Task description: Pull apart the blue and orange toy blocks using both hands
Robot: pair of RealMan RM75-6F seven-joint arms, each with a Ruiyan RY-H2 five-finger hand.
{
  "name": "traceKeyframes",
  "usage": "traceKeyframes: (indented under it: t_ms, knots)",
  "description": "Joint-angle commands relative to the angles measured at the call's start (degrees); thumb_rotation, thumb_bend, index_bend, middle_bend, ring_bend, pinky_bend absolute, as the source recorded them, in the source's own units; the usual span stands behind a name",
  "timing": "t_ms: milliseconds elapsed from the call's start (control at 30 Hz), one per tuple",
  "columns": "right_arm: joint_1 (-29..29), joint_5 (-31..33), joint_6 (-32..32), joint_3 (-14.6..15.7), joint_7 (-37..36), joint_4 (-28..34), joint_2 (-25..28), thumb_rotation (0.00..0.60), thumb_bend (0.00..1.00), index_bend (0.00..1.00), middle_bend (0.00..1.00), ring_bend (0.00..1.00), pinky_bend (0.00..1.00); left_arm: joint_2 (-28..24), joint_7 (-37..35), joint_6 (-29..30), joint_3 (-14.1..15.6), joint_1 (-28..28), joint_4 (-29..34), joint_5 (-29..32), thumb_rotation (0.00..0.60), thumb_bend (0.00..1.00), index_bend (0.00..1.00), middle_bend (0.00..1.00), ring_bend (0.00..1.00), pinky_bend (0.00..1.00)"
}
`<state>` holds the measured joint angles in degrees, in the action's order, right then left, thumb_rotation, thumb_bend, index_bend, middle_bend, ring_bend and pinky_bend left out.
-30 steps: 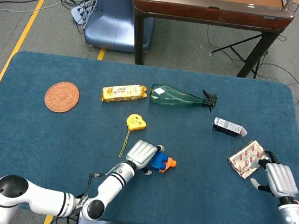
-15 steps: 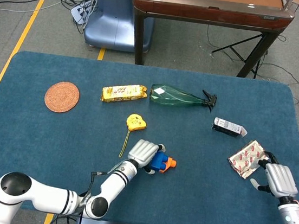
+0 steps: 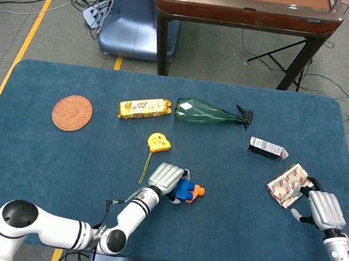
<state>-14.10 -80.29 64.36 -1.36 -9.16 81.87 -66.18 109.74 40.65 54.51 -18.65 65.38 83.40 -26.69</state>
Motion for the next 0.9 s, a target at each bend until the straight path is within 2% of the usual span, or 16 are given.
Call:
traceKeyframes:
  t_ms: [33,300,600,700,900]
  knots:
    - [-0.06,0.01,-0.08,-0.02,0.03,-0.03,-0.06,0.6,0.21,0.48,0.41,0.4,0.51,0.0,-1.03,-0.01,-0.01,-0.28,0.06,0.31,0.6,0.15,0.49,1.0,1.0,1.0]
    - [-0.36,-0.19,-0.05,-0.23,-0.02,0.14,-0.18,0.6,0.21,0.48,0.41,0.4,0.51,-0.36,-7.22,0.4,-1.1,-2.65,1.33,-1.0,0.6,0.21,0.52,1.0,1.0,1.0]
    - [-1.65,-1.11,0.37,-1.24,0.71,2.21,0.3,0.6,0.21,0.48,0.41,0.4,0.51,-1.63,-13.38,2.71,-0.54,-6.31,3.53,-6.72,0.6,0.27,0.53,1.0,1.0,1.0]
    - [-2.67,-1.53,0.34,-2.05,1.19,3.92,0.91,0.6,0.21,0.48,0.42,0.41,0.55,-2.37,-14.56,3.84,-0.31,-7.48,4.73,-8.04,0.6,0.27,0.54,1.0,1.0,1.0]
    - [-6.07,-1.09,-1.82,-4.26,4.32,8.87,2.48,0.6,0.2,0.48,0.51,0.57,0.7,-4.29,-15.17,6.05,0.15,-9.39,7.59,-9.24,0.6,0.28,0.54,1.0,1.0,1.0]
